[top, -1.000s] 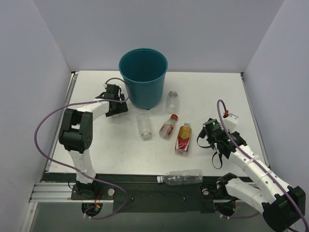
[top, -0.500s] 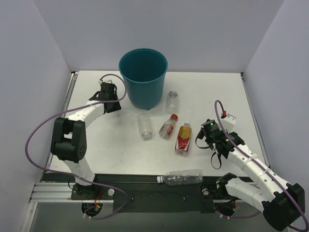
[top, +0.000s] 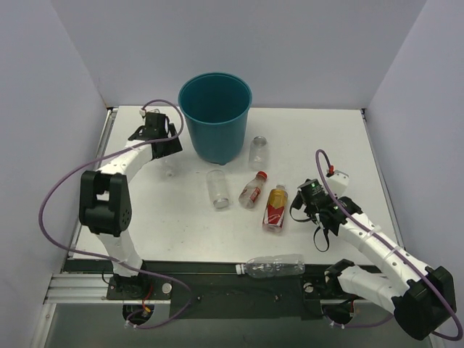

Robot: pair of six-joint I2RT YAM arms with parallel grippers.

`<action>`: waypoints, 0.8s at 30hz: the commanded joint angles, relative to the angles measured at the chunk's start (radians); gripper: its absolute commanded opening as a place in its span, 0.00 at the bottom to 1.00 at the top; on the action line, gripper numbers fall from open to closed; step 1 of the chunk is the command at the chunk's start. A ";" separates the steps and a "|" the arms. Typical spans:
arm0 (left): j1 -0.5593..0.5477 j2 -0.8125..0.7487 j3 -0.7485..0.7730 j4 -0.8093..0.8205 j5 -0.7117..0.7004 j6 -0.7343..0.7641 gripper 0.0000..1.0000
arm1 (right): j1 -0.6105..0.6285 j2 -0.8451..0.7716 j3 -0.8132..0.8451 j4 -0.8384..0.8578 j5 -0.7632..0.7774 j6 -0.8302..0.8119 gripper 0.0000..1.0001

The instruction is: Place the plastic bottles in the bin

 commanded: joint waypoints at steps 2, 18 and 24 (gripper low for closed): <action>0.084 0.173 0.129 -0.041 0.039 -0.011 0.96 | 0.012 -0.042 0.003 -0.032 0.030 0.002 0.95; 0.110 0.174 0.211 -0.084 0.057 0.023 0.50 | 0.018 -0.036 0.011 -0.043 0.033 0.012 0.95; 0.110 -0.082 0.194 -0.036 0.082 0.038 0.32 | 0.031 -0.034 0.008 -0.040 0.047 0.022 0.95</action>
